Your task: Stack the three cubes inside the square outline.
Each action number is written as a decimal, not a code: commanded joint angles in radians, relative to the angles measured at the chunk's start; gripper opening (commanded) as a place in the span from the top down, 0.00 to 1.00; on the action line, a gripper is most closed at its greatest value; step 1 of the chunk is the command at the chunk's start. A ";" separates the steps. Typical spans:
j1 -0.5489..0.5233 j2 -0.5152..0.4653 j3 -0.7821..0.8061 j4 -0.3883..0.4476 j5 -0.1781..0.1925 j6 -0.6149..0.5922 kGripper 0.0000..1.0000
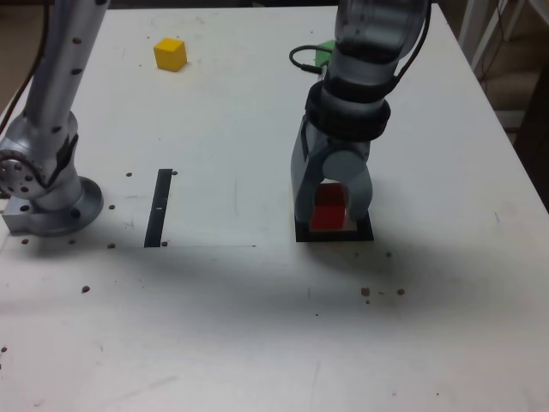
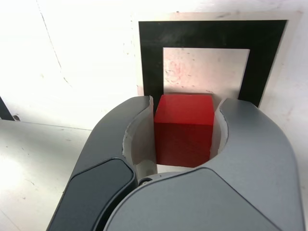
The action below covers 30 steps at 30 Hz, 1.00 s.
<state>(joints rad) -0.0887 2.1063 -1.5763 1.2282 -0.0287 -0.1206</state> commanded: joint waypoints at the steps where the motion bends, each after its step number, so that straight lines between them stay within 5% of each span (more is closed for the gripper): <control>1: 0.002 -0.008 0.002 -0.006 0.005 0.005 0.70; 15: 0.026 -0.008 -0.006 -0.010 0.020 0.036 0.67; 30: 0.033 -0.006 -0.004 -0.005 -0.003 0.060 0.33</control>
<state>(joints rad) -0.0572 2.1016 -1.5784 1.2193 -0.0290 -0.0633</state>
